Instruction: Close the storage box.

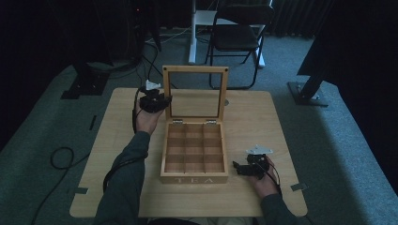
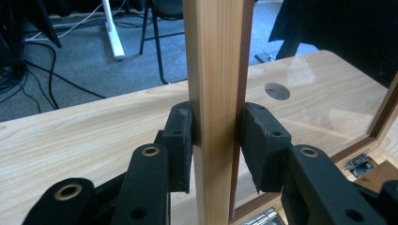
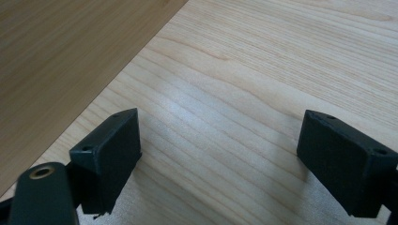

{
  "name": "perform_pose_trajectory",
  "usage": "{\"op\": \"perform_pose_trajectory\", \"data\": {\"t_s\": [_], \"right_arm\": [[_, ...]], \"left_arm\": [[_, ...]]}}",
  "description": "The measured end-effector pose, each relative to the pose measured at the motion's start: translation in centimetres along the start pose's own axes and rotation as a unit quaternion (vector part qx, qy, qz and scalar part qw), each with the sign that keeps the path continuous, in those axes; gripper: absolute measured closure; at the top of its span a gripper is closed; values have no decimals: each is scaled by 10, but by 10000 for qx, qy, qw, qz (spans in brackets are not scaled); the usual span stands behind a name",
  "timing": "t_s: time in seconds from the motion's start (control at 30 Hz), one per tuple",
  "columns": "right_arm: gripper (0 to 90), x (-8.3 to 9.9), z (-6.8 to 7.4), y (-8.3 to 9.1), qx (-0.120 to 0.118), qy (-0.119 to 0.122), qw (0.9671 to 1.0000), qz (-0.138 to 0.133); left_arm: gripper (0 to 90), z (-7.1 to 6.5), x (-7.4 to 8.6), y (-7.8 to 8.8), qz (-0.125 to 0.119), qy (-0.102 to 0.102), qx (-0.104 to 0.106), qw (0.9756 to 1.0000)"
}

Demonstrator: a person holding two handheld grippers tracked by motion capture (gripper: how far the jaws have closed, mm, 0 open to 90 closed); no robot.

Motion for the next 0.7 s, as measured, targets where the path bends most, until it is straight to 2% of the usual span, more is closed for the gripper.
{"op": "perform_pose_trajectory", "data": {"t_s": [0.17, 0.4, 0.7], "right_arm": [[134, 0, 0, 0, 0, -1, 10000, 3], [134, 0, 0, 0, 2, 1, 10000, 2], [134, 0, 0, 0, 1, 3, 10000, 0]], "left_arm": [[652, -4, 2, 7, -139, -33, -30, 9999], [652, -10, 4, 18, -263, -248, -63, 9993], [648, -14, 8, 31, -355, -257, 17, 9990]]}}
Point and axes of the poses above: each handheld gripper's, and its own axes: y roughly backward along the jaws, x roughly out of its underside, z roughly to its left, the point moved 6 cm from there along -y, roughly forward along the jaws, and after that the axes turned 13 degrees about -z, right-handed, at the moved point
